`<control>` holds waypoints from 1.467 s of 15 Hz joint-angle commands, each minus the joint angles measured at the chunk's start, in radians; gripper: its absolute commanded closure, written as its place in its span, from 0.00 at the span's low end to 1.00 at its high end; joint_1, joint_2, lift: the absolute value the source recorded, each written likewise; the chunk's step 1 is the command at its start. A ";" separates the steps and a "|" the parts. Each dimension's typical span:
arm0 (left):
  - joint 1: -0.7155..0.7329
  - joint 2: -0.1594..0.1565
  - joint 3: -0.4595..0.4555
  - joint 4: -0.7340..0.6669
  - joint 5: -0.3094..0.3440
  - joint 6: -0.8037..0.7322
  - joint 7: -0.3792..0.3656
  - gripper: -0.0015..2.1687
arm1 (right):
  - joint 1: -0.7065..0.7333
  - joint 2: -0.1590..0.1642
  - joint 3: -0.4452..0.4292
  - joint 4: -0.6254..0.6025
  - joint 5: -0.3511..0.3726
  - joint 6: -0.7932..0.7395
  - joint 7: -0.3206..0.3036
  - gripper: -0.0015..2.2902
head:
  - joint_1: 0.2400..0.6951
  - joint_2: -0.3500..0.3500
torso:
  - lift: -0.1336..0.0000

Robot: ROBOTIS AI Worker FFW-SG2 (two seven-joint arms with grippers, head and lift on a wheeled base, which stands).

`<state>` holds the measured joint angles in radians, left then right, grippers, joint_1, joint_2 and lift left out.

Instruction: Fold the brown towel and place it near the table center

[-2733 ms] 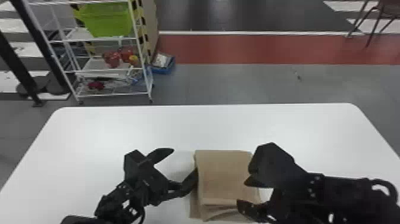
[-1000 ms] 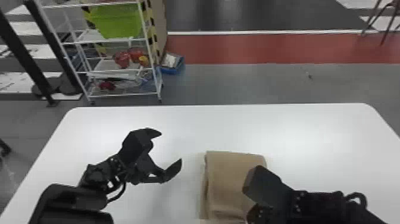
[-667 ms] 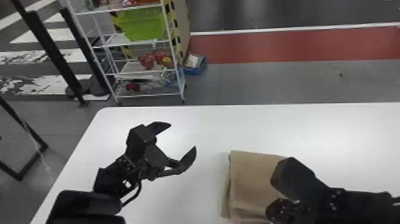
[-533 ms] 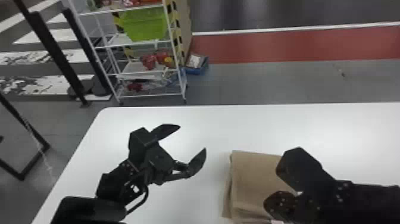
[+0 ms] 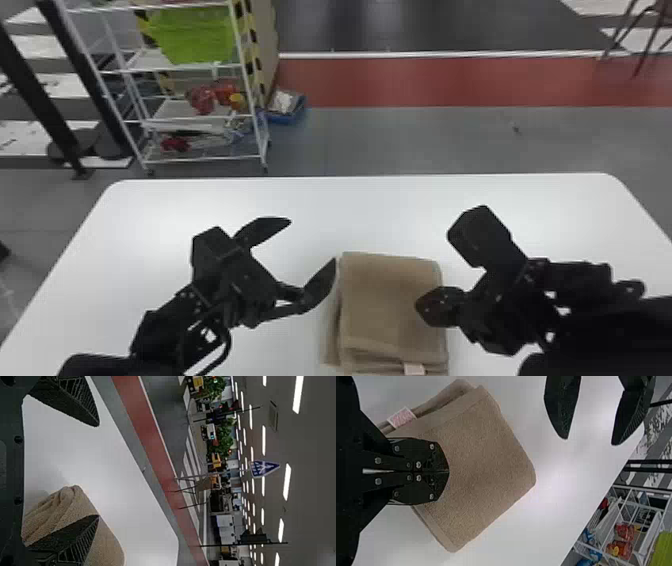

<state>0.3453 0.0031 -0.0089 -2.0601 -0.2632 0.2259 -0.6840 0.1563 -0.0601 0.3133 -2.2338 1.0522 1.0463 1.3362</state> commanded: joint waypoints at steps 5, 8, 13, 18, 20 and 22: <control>0.003 -0.006 -0.010 0.005 0.002 0.000 0.008 0.02 | -0.072 0.032 -0.112 0.092 -0.113 0.064 -0.134 0.99 | 1.00 0.45 | 0.09; 0.003 -0.006 -0.013 0.008 0.001 0.000 0.017 0.02 | -0.084 0.034 -0.112 0.132 -0.130 0.073 -0.154 0.99 | 1.00 0.42 | 0.09; 0.009 -0.006 -0.003 0.011 0.001 -0.003 0.017 0.02 | -0.086 0.034 -0.103 0.169 -0.126 0.073 -0.161 0.99 | 1.00 0.43 | 0.09; 0.023 -0.006 0.013 0.003 0.002 -0.015 0.009 0.02 | -0.083 0.034 -0.115 0.045 -0.130 0.140 -0.068 0.99 | 1.00 0.45 | 0.09; 0.023 -0.006 0.013 0.005 0.006 -0.015 0.011 0.02 | -0.084 0.039 -0.100 -0.001 -0.141 0.183 -0.061 0.99 | 1.00 0.46 | 0.09; 0.026 -0.006 0.010 0.003 0.004 -0.015 0.011 0.02 | -0.109 0.048 -0.082 -0.001 -0.153 0.242 -0.061 0.99 | 1.00 0.48 | 0.09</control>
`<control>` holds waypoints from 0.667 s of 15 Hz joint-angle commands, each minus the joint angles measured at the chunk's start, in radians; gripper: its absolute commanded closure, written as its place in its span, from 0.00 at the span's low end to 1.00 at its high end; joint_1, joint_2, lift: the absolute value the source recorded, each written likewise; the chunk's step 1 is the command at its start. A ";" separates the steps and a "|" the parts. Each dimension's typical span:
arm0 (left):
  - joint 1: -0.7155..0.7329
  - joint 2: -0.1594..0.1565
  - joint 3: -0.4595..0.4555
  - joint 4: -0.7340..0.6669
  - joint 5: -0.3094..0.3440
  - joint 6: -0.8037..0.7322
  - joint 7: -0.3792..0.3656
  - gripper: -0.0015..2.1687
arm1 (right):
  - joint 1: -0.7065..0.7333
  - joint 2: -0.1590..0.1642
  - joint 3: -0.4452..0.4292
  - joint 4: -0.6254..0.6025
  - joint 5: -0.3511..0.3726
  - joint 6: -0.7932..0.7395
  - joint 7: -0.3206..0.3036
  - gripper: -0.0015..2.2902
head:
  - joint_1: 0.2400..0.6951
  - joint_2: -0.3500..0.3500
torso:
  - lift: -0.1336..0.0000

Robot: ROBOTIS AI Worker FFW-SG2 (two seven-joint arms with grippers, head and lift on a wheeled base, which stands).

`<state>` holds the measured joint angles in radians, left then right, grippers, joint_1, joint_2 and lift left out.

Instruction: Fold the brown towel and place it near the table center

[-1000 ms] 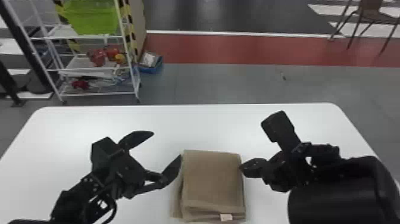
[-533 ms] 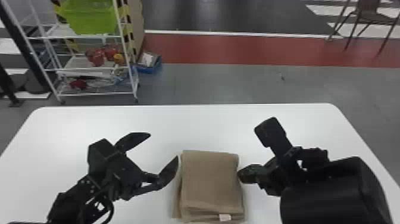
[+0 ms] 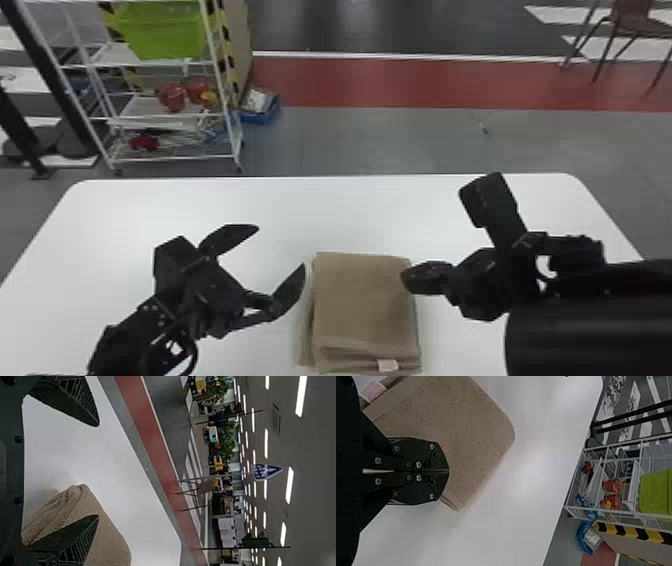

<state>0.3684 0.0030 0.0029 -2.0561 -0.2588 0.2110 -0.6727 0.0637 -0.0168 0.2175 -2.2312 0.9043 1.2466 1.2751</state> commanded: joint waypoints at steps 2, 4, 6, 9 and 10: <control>0.009 -0.006 0.003 -0.001 0.001 -0.006 0.001 0.02 | -0.024 0.005 0.019 0.018 -0.004 0.044 -0.014 0.99 | 1.00 0.49 | 0.09; 0.010 -0.006 0.008 -0.001 0.001 -0.006 0.002 0.02 | -0.024 0.005 0.019 0.047 -0.011 0.035 -0.066 0.99 | 1.00 0.50 | 0.09; 0.012 -0.006 0.003 -0.001 0.000 -0.006 0.004 0.02 | -0.027 0.006 0.026 0.119 -0.041 0.014 -0.163 0.99 | 1.00 0.49 | 0.09; 0.018 -0.006 0.003 -0.001 0.000 -0.009 0.005 0.02 | -0.050 0.009 0.039 0.209 -0.051 -0.005 -0.204 0.99 | 1.00 0.47 | 0.09; 0.021 -0.006 0.008 -0.001 0.000 -0.012 0.005 0.02 | -0.050 0.009 0.039 0.214 -0.051 -0.014 -0.204 0.99 | 1.00 0.47 | 0.09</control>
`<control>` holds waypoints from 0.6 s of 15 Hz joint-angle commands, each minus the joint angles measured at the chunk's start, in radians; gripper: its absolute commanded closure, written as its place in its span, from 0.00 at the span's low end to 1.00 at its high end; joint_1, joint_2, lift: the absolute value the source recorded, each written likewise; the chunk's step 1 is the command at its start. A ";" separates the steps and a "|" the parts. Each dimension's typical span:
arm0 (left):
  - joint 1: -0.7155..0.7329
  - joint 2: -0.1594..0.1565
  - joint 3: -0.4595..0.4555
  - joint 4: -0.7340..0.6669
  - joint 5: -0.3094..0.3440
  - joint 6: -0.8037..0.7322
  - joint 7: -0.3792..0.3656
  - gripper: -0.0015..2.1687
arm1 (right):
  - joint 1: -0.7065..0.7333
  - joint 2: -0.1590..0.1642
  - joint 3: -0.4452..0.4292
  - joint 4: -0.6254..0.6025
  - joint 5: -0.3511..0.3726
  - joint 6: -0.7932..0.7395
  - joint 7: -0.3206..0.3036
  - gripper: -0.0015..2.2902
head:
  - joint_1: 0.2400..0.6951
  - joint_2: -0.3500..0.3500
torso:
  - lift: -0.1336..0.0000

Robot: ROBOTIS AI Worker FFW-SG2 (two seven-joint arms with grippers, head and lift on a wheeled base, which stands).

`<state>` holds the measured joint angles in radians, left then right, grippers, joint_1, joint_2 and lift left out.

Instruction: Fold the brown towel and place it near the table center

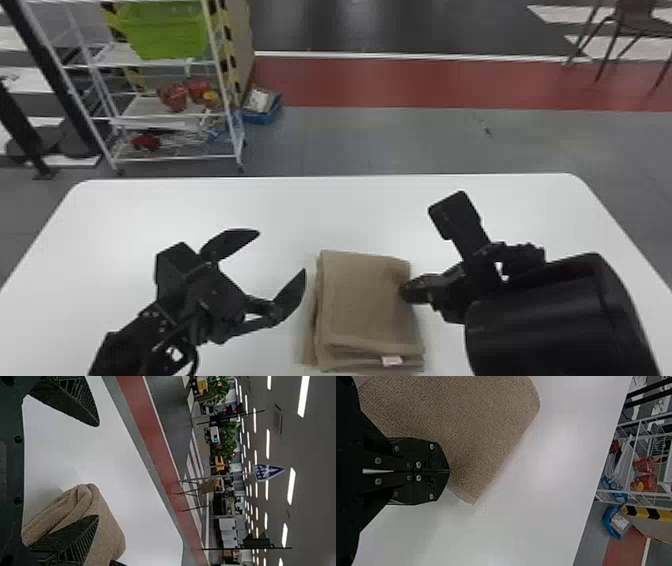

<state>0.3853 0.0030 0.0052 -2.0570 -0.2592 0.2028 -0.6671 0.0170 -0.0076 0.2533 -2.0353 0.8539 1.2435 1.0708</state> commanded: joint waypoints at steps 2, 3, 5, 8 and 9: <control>0.006 -0.006 0.013 0.003 0.000 -0.010 -0.002 0.02 | 0.006 0.000 -0.008 -0.002 -0.024 -0.002 0.000 0.99 | 1.00 0.48 | 0.09; 0.006 -0.006 0.013 0.000 0.000 -0.010 -0.003 0.02 | 0.017 0.000 -0.022 -0.065 -0.058 0.001 0.001 0.99 | 1.00 0.49 | 0.09; 0.004 -0.006 0.012 0.000 0.000 -0.010 -0.002 0.02 | 0.024 0.000 -0.034 -0.164 -0.141 0.063 0.012 0.99 | 1.00 0.50 | 0.09; 0.004 -0.006 0.009 0.000 0.000 -0.007 0.000 0.02 | 0.014 0.008 0.024 -0.175 -0.180 0.087 -0.012 0.99 | 1.00 0.54 | 0.09; 0.006 -0.006 0.007 0.000 0.000 -0.007 0.000 0.02 | 0.014 0.008 0.054 -0.144 -0.205 0.047 -0.061 0.99 | 1.00 0.55 | 0.09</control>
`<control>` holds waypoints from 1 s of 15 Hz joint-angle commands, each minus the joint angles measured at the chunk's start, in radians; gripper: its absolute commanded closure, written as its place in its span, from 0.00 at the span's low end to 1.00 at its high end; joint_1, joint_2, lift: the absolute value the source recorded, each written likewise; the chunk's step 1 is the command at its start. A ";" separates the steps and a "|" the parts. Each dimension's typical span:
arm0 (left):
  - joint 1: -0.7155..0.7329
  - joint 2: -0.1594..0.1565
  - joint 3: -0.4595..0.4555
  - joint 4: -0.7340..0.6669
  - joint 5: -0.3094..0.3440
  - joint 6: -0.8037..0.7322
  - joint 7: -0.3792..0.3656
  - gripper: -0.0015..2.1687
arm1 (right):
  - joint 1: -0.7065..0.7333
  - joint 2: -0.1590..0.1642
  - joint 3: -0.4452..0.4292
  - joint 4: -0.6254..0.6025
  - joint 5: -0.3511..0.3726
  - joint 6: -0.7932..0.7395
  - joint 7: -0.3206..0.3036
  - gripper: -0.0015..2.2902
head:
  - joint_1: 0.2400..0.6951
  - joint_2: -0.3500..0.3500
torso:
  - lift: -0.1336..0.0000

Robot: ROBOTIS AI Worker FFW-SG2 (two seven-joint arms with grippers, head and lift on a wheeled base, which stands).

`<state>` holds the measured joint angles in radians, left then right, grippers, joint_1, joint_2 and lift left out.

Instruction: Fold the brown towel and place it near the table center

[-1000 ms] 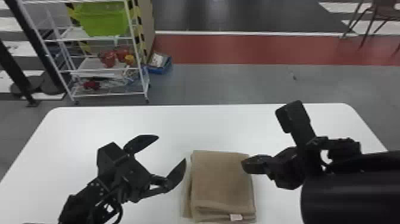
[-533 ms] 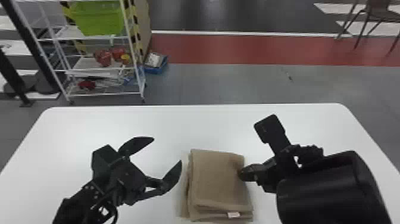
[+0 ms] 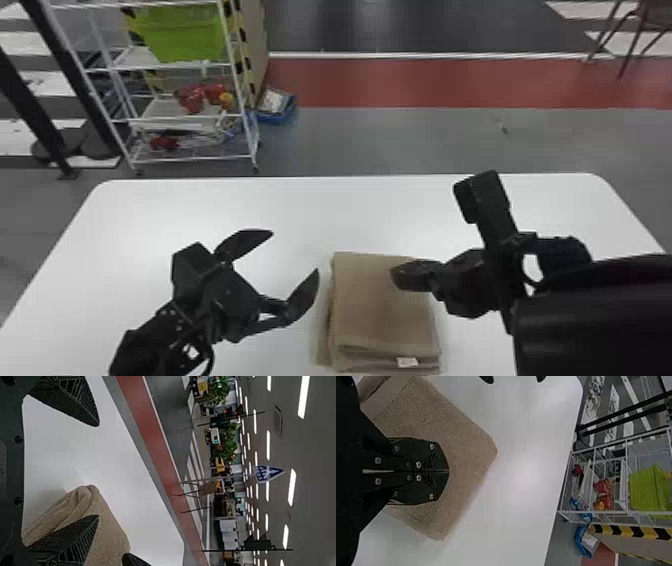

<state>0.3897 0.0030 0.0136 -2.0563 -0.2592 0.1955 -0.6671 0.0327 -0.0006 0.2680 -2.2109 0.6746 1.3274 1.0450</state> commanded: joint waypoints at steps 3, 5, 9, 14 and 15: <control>0.012 -0.006 0.006 -0.002 0.000 -0.003 -0.003 0.02 | -0.040 0.002 0.073 0.166 -0.113 -0.147 -0.163 0.99 | 1.00 0.60 | 0.09; 0.017 -0.006 0.017 -0.004 0.000 -0.006 -0.009 0.02 | -0.065 0.002 0.082 0.241 -0.152 -0.221 -0.194 0.99 | 1.00 0.63 | 0.09; 0.025 -0.006 0.052 -0.015 0.014 -0.009 -0.017 0.02 | -0.037 0.002 0.085 0.181 -0.175 -0.221 -0.203 0.91 | 1.00 0.69 | 0.09; 0.037 -0.006 0.051 -0.016 0.069 -0.018 -0.003 0.02 | 0.099 0.002 -0.107 -0.010 -0.308 -0.254 -0.346 0.00 | 1.00 0.68 | 0.09; 0.051 -0.006 0.063 -0.016 0.115 -0.034 0.001 0.02 | 0.147 0.002 -0.178 -0.033 -0.383 -0.313 -0.392 0.01 | 1.00 0.65 | 0.09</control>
<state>0.4269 0.0030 0.0657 -2.0730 -0.1915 0.1774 -0.6680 0.1249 0.0000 0.1726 -2.2133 0.3723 1.0685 0.6788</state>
